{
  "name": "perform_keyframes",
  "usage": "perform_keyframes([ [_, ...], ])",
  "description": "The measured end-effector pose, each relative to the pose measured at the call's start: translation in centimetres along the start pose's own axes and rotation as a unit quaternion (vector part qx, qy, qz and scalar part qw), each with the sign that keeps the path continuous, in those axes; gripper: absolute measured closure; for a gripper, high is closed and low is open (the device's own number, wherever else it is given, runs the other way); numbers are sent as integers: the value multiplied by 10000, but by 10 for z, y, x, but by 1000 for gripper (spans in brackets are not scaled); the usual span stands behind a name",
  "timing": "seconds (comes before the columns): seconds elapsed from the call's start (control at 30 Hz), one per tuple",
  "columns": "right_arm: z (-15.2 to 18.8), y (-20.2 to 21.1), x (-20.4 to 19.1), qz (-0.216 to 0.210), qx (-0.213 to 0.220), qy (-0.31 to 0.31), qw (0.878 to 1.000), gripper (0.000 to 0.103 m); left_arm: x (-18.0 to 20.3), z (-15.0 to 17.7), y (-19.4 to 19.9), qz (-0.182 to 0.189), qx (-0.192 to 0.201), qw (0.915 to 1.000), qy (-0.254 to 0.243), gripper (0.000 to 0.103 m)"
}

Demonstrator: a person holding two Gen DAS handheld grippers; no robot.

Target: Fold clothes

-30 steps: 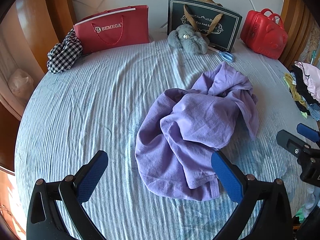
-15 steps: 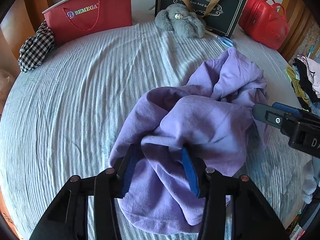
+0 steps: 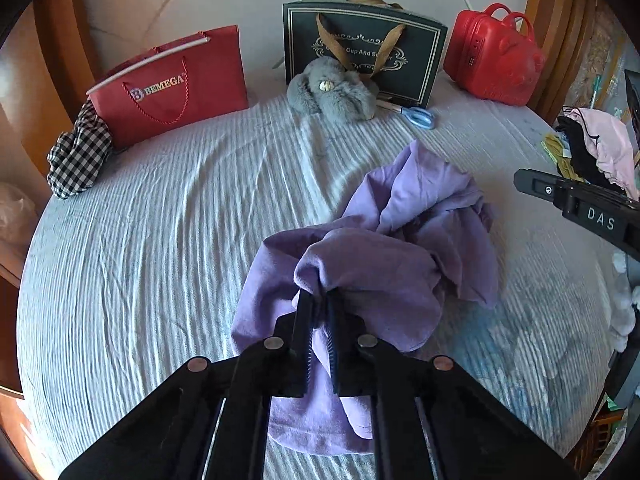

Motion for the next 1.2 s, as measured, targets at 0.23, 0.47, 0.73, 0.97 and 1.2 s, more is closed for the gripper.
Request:
perform_keyframes([
  [0.23, 12, 32, 22, -221, 34, -184, 9996, 72, 1, -8, 39, -112, 468, 9988, -30, 46],
  [0.47, 32, 7, -15, -537, -374, 46, 9978, 24, -31, 0, 12, -254, 242, 9990, 274, 46],
  [0.73, 42, -40, -65, -704, -867, 295, 9933, 25, -64, -5, -35, -321, 60, 9979, 558, 46],
  [0.97, 57, -87, -85, -450, -1278, 724, 9881, 90, -54, -9, -67, 3, -420, 9984, 384, 101],
  [1.2, -14, 0, 25, 597, 262, 103, 9978, 100, -59, -45, -1, -174, 285, 9990, 282, 102],
])
Point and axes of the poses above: each gripper's, at about its wrist camera, not at the fingertips, and y roughly against the way its jaws point, x to its right, z to its underside, the point moved 9 cm from there along -y, roughly the way its jaws point, and after that the axes turned 14 degrees about z, right-handed, at the moved point
